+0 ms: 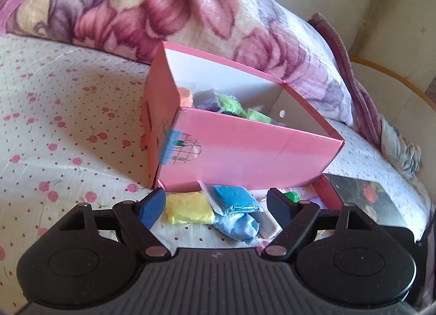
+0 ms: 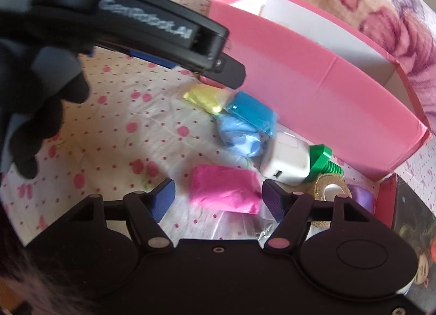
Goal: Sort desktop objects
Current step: 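Grasp the blue clay bag with the left tool while the right tool moves over the pink bag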
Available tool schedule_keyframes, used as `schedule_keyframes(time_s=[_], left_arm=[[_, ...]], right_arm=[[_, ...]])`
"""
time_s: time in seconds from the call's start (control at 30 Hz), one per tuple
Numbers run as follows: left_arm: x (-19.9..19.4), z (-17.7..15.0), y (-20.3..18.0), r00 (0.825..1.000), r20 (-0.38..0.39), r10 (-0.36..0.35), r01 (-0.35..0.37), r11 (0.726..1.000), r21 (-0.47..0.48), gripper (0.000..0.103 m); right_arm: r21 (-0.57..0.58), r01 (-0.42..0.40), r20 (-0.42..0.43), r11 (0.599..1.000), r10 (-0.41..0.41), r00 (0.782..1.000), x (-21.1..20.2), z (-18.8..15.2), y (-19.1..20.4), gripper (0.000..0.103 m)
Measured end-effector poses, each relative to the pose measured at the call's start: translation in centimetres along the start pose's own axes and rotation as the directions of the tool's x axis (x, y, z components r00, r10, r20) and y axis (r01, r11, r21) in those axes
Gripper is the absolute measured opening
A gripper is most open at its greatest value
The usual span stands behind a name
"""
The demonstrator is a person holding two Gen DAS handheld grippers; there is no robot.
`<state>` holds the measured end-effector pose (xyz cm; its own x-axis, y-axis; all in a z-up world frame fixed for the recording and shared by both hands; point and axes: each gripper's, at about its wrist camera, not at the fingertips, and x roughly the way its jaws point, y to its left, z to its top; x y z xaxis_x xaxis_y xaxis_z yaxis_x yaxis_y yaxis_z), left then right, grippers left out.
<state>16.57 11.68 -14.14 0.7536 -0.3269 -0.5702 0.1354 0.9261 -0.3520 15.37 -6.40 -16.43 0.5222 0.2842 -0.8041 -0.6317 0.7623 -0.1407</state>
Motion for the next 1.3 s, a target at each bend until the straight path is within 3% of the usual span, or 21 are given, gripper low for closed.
schedule_keyframes(time_s=[0.2,0.33,0.43,0.6,0.73,0.97,1.07,1.13,1.17,1.3], left_arm=[[0.3,-0.1,-0.6,1.000,-0.011,-0.029,0.029,0.999,0.041,0.082],[1.1,-0.2,-1.4,0.999,-0.025,-0.028,0.030,0.996,0.079,0.082],[2.2,-0.3,-2.4,0.999,-0.029,-0.015,0.019,0.989,0.147,0.070],[4.0,-0.4,-4.4,0.999,-0.032,0.014,-0.005,0.962,0.271,0.070],[5.5,-0.6,-5.6,0.997,-0.046,0.057,-0.034,0.917,0.397,0.070],[7.1,-0.7,-6.4,0.992,-0.088,0.089,-0.042,0.898,0.438,0.070],[6.8,-0.3,-5.9,0.986,-0.152,0.071,0.005,0.893,0.449,0.070],[6.2,-0.5,-5.7,0.979,-0.201,0.040,0.063,0.875,0.480,0.069],[5.9,-0.6,-5.6,0.976,-0.216,0.029,0.084,0.865,0.494,0.061],[5.4,-0.7,-5.4,0.984,-0.175,0.026,0.070,0.849,0.524,0.058]], right_arm=[[0.066,-0.012,0.005,0.998,0.012,1.000,0.8,0.0,-0.9,0.070],[0.079,-0.025,0.020,0.997,0.024,1.000,0.5,-0.4,-0.9,0.064],[0.064,-0.047,0.019,0.997,0.046,0.999,-0.1,-0.7,-0.5,0.063],[0.045,-0.051,0.031,0.998,0.050,0.998,-1.1,-1.3,0.0,0.067],[0.069,-0.073,0.051,0.995,0.069,0.996,-2.3,-2.0,-0.5,0.069],[0.122,-0.098,0.071,0.988,0.090,0.993,-2.3,-2.3,-1.5,0.069],[0.144,-0.116,0.085,0.983,0.105,0.991,-2.4,-2.5,-1.9,0.069],[0.152,-0.128,0.098,0.980,0.114,0.989,-2.5,-2.8,-2.1,0.069],[0.155,-0.132,0.104,0.979,0.117,0.988,-2.6,-2.9,-2.2,0.069],[0.163,-0.138,0.133,0.977,0.117,0.984,-2.9,-3.6,-2.3,0.069]])
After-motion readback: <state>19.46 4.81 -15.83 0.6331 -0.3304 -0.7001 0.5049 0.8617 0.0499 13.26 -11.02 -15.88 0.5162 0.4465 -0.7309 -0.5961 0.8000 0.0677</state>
